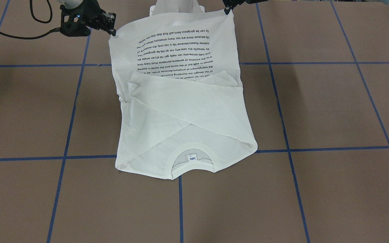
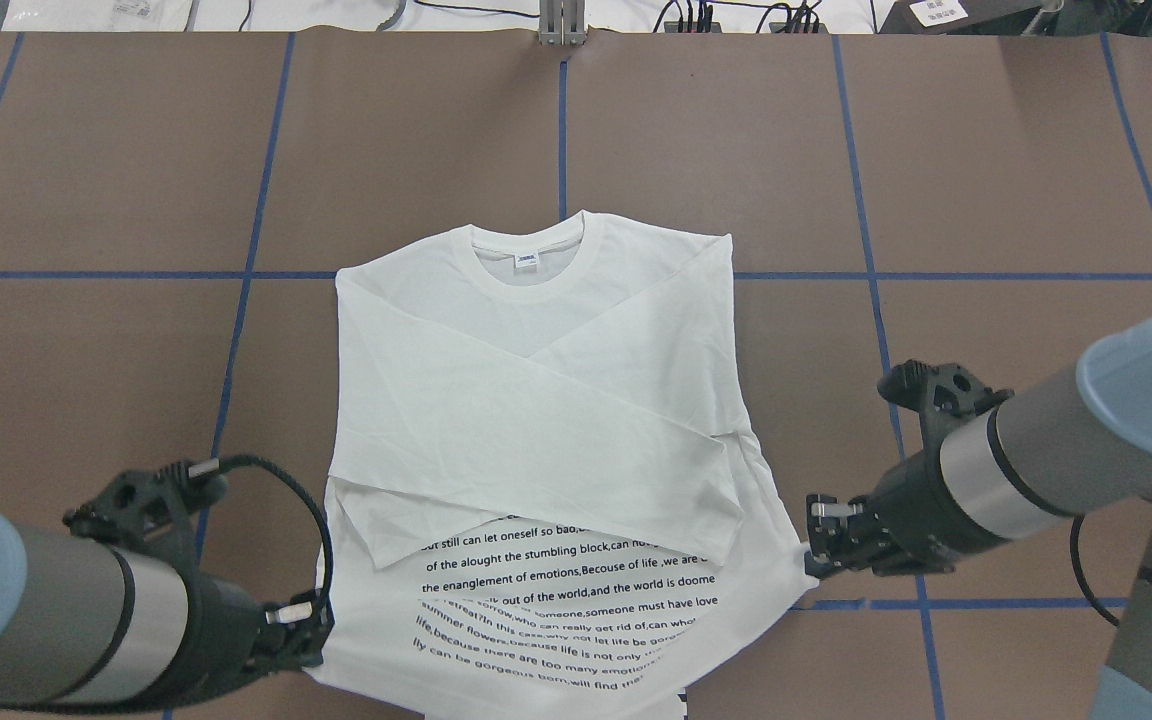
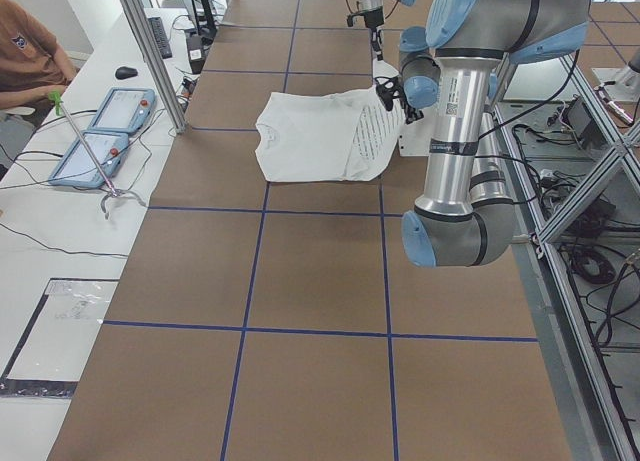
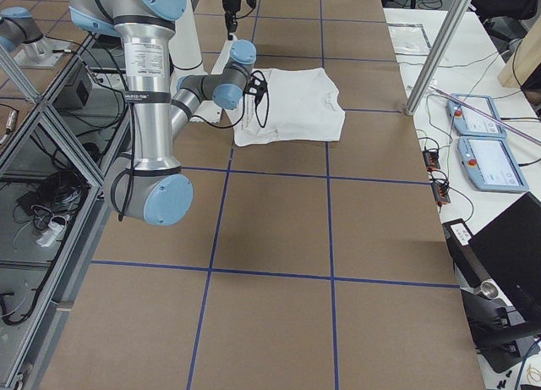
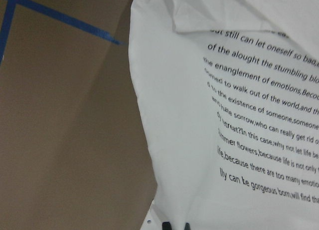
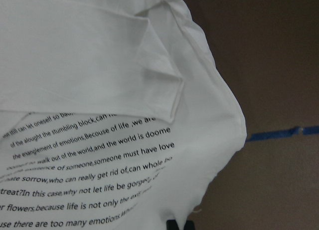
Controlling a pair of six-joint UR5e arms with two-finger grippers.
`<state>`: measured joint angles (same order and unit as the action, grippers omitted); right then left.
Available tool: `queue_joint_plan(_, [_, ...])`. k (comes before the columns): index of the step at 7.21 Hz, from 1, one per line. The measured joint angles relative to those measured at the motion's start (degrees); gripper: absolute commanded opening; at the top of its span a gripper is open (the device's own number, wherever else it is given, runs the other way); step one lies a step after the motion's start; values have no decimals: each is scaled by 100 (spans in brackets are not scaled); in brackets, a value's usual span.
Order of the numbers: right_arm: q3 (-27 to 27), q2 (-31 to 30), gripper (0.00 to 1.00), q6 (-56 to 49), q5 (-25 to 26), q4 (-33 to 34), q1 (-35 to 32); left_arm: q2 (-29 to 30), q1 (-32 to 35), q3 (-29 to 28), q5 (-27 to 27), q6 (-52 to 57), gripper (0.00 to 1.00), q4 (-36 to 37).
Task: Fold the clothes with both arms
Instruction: 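Lift the hem with both grippers and carry it over toward the collar, then lower the hem onto the collar edge and open both grippers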
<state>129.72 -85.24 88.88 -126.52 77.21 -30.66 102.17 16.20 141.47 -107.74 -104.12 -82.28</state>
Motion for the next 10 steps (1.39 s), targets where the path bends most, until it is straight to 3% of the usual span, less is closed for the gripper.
queue_joint_plan(2, [-532,738,0,-87,-143,21,-903,300,1247,-574,-476,929,0,102])
queue_joint_plan(5, [-2115,1979,0,-162,-114,-6,-1797,1092,2422,-2181,-702,1986,0,2])
queue_joint_plan(7, [-2992,2578,0,-278,56,-22,-1920,1352,2922,-3273,-727,2492,0,-646])
queue_joint_plan(10, [-4188,3194,0,-314,248,-414,-1949,1633,3098,-4827,-725,2705,0,-2116])
